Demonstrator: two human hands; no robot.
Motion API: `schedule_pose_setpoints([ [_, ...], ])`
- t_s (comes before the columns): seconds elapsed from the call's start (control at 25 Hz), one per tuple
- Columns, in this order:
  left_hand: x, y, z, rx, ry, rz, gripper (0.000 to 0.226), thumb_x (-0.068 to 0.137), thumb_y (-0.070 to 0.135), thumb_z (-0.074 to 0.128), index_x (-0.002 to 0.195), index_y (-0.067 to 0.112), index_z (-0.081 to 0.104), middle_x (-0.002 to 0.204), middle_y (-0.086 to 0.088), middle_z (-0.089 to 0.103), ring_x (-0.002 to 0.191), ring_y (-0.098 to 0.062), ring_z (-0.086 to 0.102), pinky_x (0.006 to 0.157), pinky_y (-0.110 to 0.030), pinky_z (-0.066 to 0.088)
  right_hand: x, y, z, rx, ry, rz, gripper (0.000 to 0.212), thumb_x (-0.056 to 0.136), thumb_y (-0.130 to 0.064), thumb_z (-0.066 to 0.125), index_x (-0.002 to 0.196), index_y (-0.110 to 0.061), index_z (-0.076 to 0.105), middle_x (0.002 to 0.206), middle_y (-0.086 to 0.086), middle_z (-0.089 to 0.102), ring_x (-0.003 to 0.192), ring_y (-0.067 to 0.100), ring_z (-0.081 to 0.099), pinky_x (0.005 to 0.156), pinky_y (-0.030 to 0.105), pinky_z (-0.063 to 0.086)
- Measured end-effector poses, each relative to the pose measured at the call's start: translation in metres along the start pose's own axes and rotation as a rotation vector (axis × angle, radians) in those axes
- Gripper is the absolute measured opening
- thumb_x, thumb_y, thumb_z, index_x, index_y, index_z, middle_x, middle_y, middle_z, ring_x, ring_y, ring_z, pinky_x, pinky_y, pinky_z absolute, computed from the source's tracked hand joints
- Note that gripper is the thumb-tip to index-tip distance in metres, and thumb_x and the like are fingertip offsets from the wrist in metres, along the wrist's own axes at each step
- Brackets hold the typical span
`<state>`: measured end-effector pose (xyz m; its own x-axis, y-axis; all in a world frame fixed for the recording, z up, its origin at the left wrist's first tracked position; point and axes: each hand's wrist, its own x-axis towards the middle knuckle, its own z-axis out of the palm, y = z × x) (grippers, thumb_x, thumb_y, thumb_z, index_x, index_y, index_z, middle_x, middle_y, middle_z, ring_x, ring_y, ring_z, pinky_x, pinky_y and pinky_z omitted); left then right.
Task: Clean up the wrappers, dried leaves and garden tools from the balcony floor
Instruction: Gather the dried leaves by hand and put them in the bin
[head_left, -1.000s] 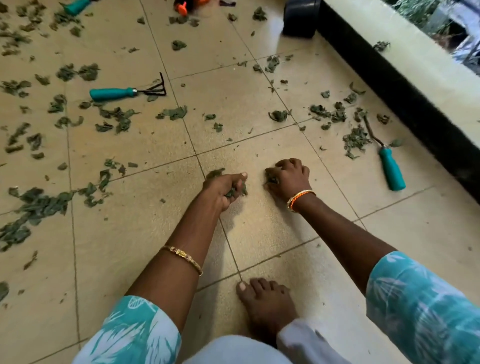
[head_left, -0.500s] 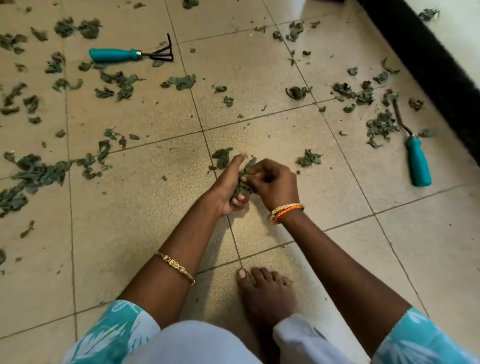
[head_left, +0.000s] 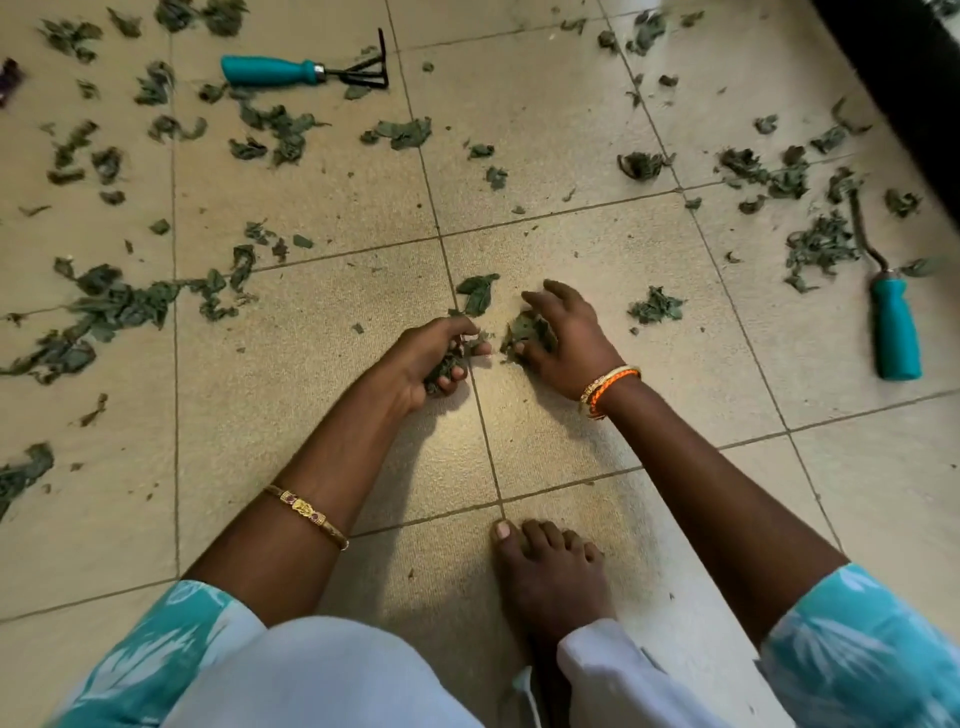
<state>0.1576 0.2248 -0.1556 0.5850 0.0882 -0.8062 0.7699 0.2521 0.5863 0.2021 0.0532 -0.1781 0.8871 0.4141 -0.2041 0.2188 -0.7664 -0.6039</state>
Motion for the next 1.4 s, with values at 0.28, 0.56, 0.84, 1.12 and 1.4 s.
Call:
schedule_pose_setpoints([
  [0.28, -0.001, -0.001, -0.017, -0.016, 0.069, 0.041, 0.009, 0.089, 0.014, 0.059, 0.081, 0.014, 0.056, 0.061, 0.003, 0.050, 0.037, -0.004, 0.041, 0.033, -0.014, 0.030, -0.029, 0.004, 0.034, -0.200, 0.192, -0.334, 0.023, 0.081, -0.003, 0.065, 0.103, -0.002, 0.070, 0.112, 0.019, 0.064, 0.101, 0.040, 0.057, 0.079, 0.043, 0.053],
  [0.56, -0.004, -0.002, -0.022, -0.066, -0.050, -0.014, 0.022, 0.091, 0.029, 0.060, 0.076, 0.013, 0.057, 0.052, 0.006, 0.045, 0.038, -0.003, 0.039, 0.032, -0.015, 0.031, -0.019, -0.024, -0.006, 0.454, 0.175, 0.156, 0.019, 0.080, 0.003, 0.067, 0.094, -0.007, 0.073, 0.081, 0.001, 0.069, 0.063, -0.004, 0.060, 0.065, 0.008, 0.050],
  [0.84, -0.014, 0.003, -0.025, -0.212, -0.119, -0.010, 0.015, 0.086, 0.024, 0.067, 0.091, 0.014, 0.056, 0.076, -0.003, 0.058, 0.049, -0.006, 0.051, 0.034, -0.012, 0.036, -0.011, -0.067, -0.012, 1.027, 0.098, 0.417, 0.026, 0.074, 0.006, 0.072, 0.084, -0.010, 0.055, 0.073, 0.008, 0.064, 0.055, 0.010, 0.064, 0.051, 0.021, 0.054],
  [1.12, -0.021, 0.003, -0.020, -0.210, -0.074, 0.046, 0.026, 0.091, 0.040, 0.056, 0.081, 0.016, 0.061, 0.062, 0.003, 0.061, 0.057, -0.008, 0.059, 0.050, -0.019, 0.049, -0.012, -0.101, 0.025, 0.212, 0.169, -0.081, 0.016, 0.078, 0.003, 0.060, 0.089, -0.008, 0.066, 0.091, 0.011, 0.066, 0.086, 0.025, 0.061, 0.074, 0.036, 0.050],
  [1.4, -0.012, -0.001, -0.050, -0.264, 0.155, 0.020, 0.018, 0.090, 0.027, 0.060, 0.077, 0.016, 0.054, 0.069, -0.001, 0.059, 0.052, -0.010, 0.052, 0.045, -0.019, 0.045, 0.014, -0.074, 0.007, 0.413, 0.047, -0.012, 0.031, 0.084, -0.004, 0.060, 0.114, -0.012, 0.059, 0.111, 0.004, 0.064, 0.098, 0.010, 0.057, 0.093, 0.033, 0.049],
])
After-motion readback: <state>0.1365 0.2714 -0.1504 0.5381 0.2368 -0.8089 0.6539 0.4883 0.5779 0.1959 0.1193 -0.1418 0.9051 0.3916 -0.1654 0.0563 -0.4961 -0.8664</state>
